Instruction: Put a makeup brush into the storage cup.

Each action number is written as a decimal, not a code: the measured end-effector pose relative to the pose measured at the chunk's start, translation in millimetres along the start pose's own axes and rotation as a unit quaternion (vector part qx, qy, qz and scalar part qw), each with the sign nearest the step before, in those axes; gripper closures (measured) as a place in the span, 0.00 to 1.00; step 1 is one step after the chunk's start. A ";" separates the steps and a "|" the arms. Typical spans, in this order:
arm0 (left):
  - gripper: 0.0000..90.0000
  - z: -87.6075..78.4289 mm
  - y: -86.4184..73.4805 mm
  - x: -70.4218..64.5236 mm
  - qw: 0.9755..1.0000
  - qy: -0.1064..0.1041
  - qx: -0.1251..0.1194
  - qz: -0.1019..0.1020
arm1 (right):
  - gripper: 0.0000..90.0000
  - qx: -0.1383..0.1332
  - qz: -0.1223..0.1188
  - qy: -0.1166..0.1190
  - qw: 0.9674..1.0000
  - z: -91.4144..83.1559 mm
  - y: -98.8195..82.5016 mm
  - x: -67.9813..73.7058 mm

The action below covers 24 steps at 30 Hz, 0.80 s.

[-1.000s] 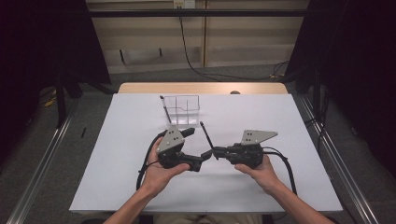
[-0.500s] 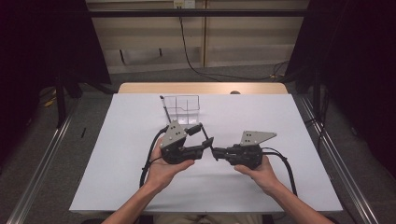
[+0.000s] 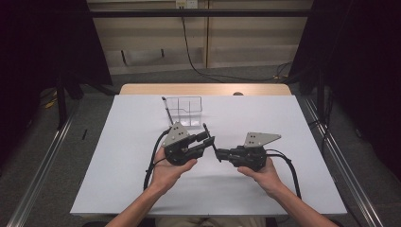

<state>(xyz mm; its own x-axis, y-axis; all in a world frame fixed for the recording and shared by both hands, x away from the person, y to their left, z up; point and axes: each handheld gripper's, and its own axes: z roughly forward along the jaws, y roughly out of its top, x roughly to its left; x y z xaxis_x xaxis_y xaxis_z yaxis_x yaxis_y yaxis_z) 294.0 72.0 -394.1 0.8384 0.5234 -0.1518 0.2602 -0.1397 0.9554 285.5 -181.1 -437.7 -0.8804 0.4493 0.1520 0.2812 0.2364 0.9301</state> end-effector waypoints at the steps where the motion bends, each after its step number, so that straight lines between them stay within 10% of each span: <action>1: 0.80 -0.2 -0.3 0.2 1.000 -0.003 0.001 -0.001 | 0.94 0.001 -0.001 0.000 1.000 0.3 -0.3 0.0; 24: 0.93 2.2 0.3 -0.4 0.999 -0.034 0.014 -0.027 | 0.93 0.006 -0.004 0.004 1.000 6.6 -3.1 0.7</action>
<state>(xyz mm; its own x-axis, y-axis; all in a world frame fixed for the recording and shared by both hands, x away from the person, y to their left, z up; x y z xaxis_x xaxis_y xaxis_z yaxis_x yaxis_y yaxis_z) 294.8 69.9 -394.2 0.8532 0.4727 -0.2205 0.3183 -0.1369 0.9381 286.5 -175.8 -442.7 -0.8857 0.4401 0.1476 0.2792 0.2511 0.9268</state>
